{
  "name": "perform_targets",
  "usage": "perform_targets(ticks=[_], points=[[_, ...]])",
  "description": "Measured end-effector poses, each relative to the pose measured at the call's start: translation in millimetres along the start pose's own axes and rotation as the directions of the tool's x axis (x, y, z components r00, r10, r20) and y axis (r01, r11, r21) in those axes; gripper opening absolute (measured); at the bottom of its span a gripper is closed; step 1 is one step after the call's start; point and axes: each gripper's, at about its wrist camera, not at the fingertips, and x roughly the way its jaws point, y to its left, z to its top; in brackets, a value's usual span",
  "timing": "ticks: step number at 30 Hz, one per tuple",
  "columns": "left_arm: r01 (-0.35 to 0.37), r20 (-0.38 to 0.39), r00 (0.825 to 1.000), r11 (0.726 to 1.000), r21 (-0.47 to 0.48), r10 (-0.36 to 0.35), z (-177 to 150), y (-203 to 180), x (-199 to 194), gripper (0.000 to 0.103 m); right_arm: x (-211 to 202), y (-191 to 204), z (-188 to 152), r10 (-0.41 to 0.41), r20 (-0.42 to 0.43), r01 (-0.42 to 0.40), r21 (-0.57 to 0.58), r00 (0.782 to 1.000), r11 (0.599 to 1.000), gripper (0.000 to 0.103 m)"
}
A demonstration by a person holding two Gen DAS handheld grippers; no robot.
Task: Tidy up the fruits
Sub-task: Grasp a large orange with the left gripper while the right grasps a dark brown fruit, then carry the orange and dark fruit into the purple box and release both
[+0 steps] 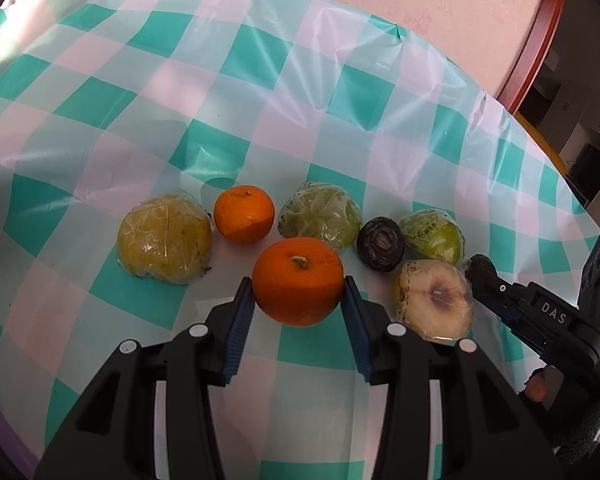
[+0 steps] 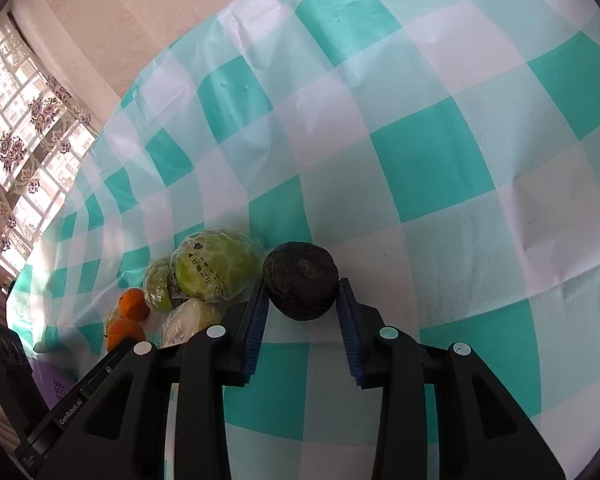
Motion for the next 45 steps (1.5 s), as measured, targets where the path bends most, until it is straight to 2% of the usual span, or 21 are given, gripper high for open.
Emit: perform_targets(ticks=[5,11,23,29,45], points=[[0.007,-0.015,1.000,0.998,-0.066,-0.008,-6,12,-6,0.044,-11,-11,-9,0.018,0.025,-0.020,0.092,1.000,0.996,0.035],[0.002,-0.025,1.000,0.999,-0.052,-0.004,-29,11,-25,0.044,-34,-13,-33,0.062,0.053,-0.069,0.127,0.997,0.989,0.035],[0.051,-0.026,0.998,0.999,-0.017,-0.052,-101,11,-88,0.044,-76,13,-106,0.115,0.016,-0.116,0.087,0.993,0.989,0.035],[0.069,-0.017,0.997,0.998,0.006,-0.069,-131,15,-118,0.044,-97,28,-140,0.124,-0.005,-0.124,0.030,0.992,0.992,0.035],[0.103,0.020,0.994,0.992,0.073,-0.104,-176,22,-170,0.044,-133,50,-200,0.142,-0.074,-0.149,-0.097,0.987,0.984,0.035]])
